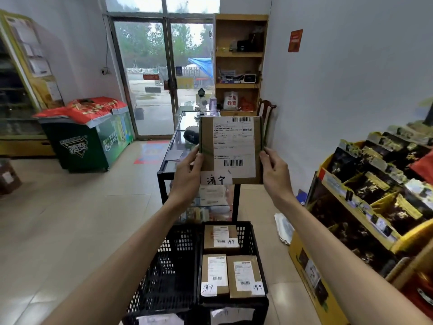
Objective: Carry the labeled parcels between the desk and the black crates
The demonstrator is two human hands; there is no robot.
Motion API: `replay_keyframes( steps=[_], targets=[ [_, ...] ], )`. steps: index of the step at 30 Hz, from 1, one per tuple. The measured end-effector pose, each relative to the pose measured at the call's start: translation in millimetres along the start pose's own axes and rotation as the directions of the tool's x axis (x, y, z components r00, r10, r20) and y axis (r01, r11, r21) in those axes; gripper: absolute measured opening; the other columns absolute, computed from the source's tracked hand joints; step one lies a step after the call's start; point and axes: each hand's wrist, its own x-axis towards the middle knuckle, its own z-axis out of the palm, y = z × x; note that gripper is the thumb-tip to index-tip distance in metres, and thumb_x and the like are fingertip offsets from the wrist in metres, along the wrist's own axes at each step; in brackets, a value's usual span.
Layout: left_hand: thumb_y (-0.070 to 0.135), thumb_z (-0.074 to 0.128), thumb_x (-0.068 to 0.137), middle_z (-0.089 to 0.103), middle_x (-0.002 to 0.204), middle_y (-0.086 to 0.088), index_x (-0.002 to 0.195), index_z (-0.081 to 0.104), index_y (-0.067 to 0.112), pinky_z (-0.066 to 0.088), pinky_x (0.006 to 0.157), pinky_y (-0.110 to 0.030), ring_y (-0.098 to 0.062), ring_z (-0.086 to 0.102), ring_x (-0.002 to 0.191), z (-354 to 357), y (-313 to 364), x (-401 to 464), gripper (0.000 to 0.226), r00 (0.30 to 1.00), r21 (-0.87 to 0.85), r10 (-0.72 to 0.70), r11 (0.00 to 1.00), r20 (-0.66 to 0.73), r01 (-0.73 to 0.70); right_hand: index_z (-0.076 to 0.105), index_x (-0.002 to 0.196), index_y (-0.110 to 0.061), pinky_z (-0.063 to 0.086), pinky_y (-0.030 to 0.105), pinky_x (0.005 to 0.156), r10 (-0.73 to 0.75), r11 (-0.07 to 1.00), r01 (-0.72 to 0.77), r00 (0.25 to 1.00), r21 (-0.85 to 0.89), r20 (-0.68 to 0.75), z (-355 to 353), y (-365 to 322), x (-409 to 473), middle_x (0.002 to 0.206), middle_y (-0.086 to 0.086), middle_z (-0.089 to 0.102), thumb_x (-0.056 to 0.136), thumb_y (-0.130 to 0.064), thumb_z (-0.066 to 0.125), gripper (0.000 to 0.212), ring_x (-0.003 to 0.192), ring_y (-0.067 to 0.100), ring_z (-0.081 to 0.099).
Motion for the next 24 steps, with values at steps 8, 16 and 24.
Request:
replay_keyframes(
  steps=[8, 16, 24],
  targets=[
    [0.024, 0.042, 0.11, 0.07, 0.117, 0.002, 0.145, 0.054, 0.019, 0.057, 0.073, -0.018, 0.0, 0.071, 0.095, 58, -70, 100, 0.037, 0.995, 0.06, -0.079, 0.995, -0.057, 0.082, 0.061, 0.132, -0.018, 0.057, 0.043, 0.095, 0.049, 0.998, -0.048, 0.999, -0.028, 0.021, -3, 97, 120, 0.121, 0.0, 0.065, 0.105, -0.037, 0.045, 0.037, 0.113, 0.016, 0.063],
    [0.027, 0.047, 0.108, 0.068, 0.129, 0.002, 0.148, 0.052, 0.018, 0.057, 0.097, -0.034, -0.006, 0.067, 0.113, 85, -208, 122, 0.041, 0.942, 0.109, -0.324, 0.937, -0.083, 0.332, 0.061, 0.132, -0.012, 0.051, 0.044, 0.102, 0.264, 0.959, -0.256, 0.962, -0.122, 0.061, 16, 242, 142, 0.127, 0.003, 0.065, 0.103, -0.039, 0.046, 0.042, 0.118, 0.014, 0.06],
    [0.024, 0.047, 0.108, 0.06, 0.137, 0.009, 0.147, 0.052, 0.017, 0.051, 0.098, -0.016, 0.005, 0.06, 0.118, 120, -375, 69, 0.04, 0.805, 0.113, -0.592, 0.799, -0.024, 0.591, 0.056, 0.14, -0.014, 0.045, 0.045, 0.11, 0.549, 0.818, -0.521, 0.834, -0.243, 0.06, 12, 405, 81, 0.138, 0.002, 0.061, 0.099, -0.048, 0.047, 0.054, 0.13, 0.015, 0.054]
  ],
)
